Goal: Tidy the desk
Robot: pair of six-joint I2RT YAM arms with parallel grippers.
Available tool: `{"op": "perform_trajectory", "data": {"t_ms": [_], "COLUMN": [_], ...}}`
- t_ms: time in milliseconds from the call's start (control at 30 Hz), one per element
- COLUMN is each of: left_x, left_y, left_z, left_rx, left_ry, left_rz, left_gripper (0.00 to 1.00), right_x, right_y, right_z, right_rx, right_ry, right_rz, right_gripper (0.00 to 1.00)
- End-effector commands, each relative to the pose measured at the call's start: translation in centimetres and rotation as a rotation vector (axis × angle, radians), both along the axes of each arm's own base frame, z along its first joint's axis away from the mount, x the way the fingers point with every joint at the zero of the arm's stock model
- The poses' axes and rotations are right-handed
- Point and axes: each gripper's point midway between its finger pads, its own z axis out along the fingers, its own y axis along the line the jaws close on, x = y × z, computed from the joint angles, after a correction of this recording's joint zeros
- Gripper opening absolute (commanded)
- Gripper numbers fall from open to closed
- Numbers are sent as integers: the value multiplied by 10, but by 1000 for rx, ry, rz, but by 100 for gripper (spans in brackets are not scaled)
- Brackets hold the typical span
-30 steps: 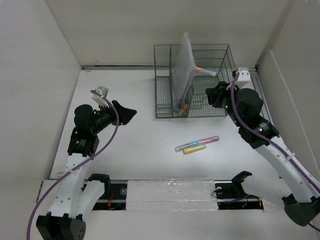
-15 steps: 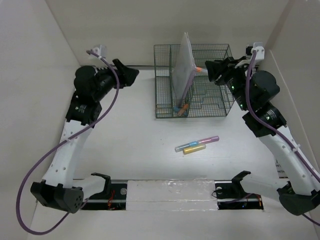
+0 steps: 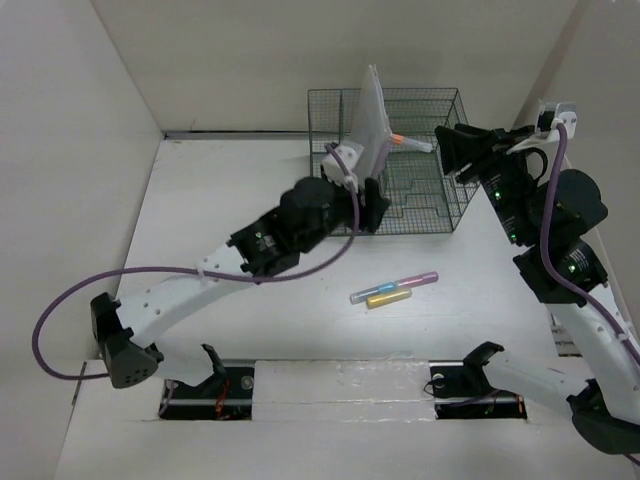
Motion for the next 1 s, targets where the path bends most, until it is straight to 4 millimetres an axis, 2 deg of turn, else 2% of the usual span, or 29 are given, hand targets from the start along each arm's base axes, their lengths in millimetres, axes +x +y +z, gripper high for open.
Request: {"op": "perform_trajectory", "data": {"t_ms": [0, 33, 67, 133, 167, 200, 233, 267, 300, 367, 400, 433, 467, 500, 533, 567, 667, 733, 867, 967], "left_x": [-23, -25, -32, -40, -53, -56, -60, -60, -63, -59, -51, -48, -50, -44, -40, -41, -31, -26, -27, -36], "left_y": [35, 35, 25, 8, -8, -24, -31, -33, -43, -46, -47, -48, -52, -56, -54, -59, -68, -70, -82, -86], "left_z": [45, 37, 2, -47, -78, -107, -122, -142, -156, -181, -199, -209, -219, -243, -243, -248, -279, -285, -296, -310], "left_rx": [-26, -41, 4, 82, 117, 163, 180, 204, 196, 223, 250, 265, 280, 312, 311, 314, 350, 355, 377, 396], "left_ry": [-130, -130, -84, -24, 26, 64, 86, 110, 126, 153, 181, 195, 205, 224, 226, 234, 273, 280, 288, 307], "left_rz": [142, 134, 105, 91, 54, 34, 22, 26, 7, -2, 10, 6, -15, -18, -9, -23, -31, -28, -75, -135], "left_gripper": [56, 56, 54, 48, 47, 42, 39, 36, 35, 35, 35, 35, 36, 36, 36, 37, 37, 37, 36, 36], "right_x": [-11, -18, -17, -17, -24, -24, -24, -28, -29, -30, -32, -33, -31, -32, -32, -28, -22, -19, -18, -17], "right_y": [-8, -16, -21, -27, -32, -34, -33, -35, -36, -33, -32, -29, -21, -15, -15, -9, -2, 4, 9, 9], "right_z": [10, 9, 5, -9, -9, -11, -17, -17, -18, -27, -27, -28, -40, -48, -44, -57, -71, -80, -85, -87], "right_rx": [5, 5, 3, -12, -3, 1, -5, -2, -2, -4, 4, 12, -1, 14, 23, 11, -12, -26, -38, -44], "right_ry": [-31, -28, -16, 8, 0, -2, 4, -2, -1, 15, 10, 1, 14, 16, 2, 24, 54, 69, 73, 73], "right_rz": [-9, -25, -50, -77, -75, -78, -74, -71, -74, -58, -44, -27, 7, 37, 38, 54, 65, 86, 109, 105], "right_gripper": [49, 49, 49, 48, 45, 41, 37, 27, 17, 3, 0, 0, 0, 0, 0, 0, 0, 1, 2, 3]}}
